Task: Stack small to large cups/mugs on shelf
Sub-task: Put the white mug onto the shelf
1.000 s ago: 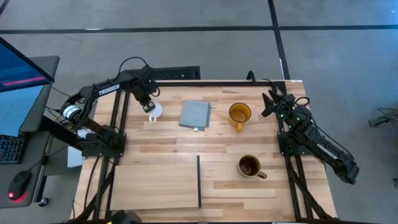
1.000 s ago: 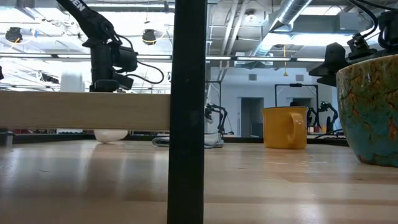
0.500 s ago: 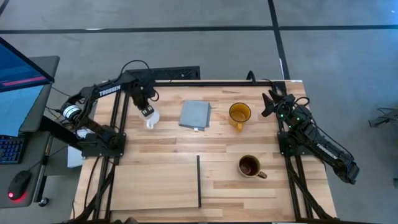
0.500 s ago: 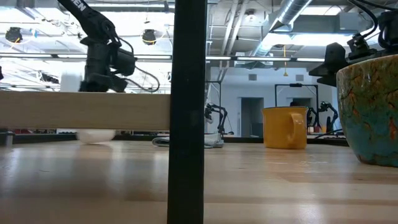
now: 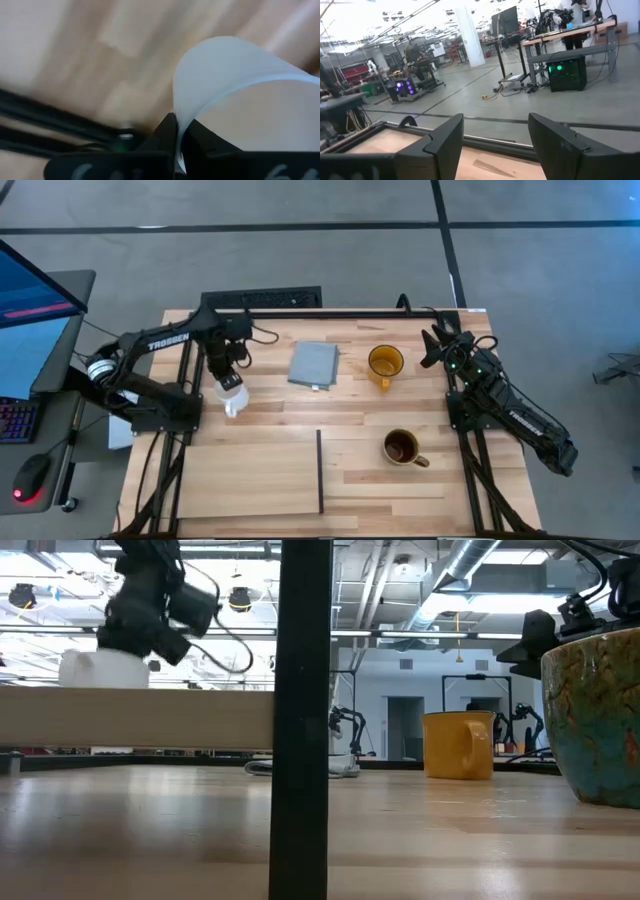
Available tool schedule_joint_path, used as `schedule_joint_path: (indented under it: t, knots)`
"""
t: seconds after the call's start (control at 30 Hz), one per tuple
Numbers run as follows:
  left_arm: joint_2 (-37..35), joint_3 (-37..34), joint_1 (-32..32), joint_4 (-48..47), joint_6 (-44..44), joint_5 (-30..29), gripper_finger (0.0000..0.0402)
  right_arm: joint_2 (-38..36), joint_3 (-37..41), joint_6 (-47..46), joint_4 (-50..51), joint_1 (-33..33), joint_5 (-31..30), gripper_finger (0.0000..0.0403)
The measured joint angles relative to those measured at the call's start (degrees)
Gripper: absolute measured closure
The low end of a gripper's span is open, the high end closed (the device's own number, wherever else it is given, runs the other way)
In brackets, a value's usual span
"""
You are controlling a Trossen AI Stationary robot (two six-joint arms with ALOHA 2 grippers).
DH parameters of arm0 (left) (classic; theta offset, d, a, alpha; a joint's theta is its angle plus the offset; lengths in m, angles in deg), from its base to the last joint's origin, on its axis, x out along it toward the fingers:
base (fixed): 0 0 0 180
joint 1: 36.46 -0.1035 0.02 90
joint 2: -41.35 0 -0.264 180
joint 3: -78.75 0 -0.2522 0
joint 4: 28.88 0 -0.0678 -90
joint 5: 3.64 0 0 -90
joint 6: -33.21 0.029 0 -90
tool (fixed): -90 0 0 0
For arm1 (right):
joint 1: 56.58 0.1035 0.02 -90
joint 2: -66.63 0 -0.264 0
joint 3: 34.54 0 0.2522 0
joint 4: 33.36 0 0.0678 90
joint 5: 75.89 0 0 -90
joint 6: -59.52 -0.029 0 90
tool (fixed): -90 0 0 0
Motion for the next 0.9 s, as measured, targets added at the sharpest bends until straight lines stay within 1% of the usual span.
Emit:
schedule_joint_path:
  t: [0.1,0.33,0.4,0.5,0.57,0.67,0.8,0.9]
  knots:
    - [-3.61,0.02,6.78,0.45,-8.96,3.97,0.0401,0.01,0.01,1.26,0.02,0.01,-0.02,0.0157]
    - [-13.16,0.08,25.27,3.65,-34.76,4.19,0.0401,0.01,0.02,1.91,0.02,0.02,0.11,0.0157]
    - [-15.63,0.11,30.94,6.36,-41.56,2.68,0.0401,0.0,0.0,1.91,0.02,0.0,0.11,0.0157]
    - [-17.97,0.15,39.0,8.28,-51.25,-1.62,0.0401,0.02,0.02,1.93,0.02,0.0,0.11,0.0157]
    - [-18.38,0.15,44.15,8.47,-57.1,-4.59,0.0401,0.02,0.0,1.91,0.02,0.0,0.13,0.0157]
    - [-17.85,0.15,50.89,8.11,-64.07,-6.21,0.0401,0.02,0.0,1.93,0.02,0.01,0.13,0.0157]
    - [-15.64,0.15,58.45,8.77,-70.67,-4.81,0.0401,0.02,0.01,2.21,0.02,0.0,0.13,0.0157]
    - [-12.92,0.15,64.16,11.92,-72.39,-2.94,0.0401,0.14,0.0,2.23,0.02,0.0,0.13,0.0157]
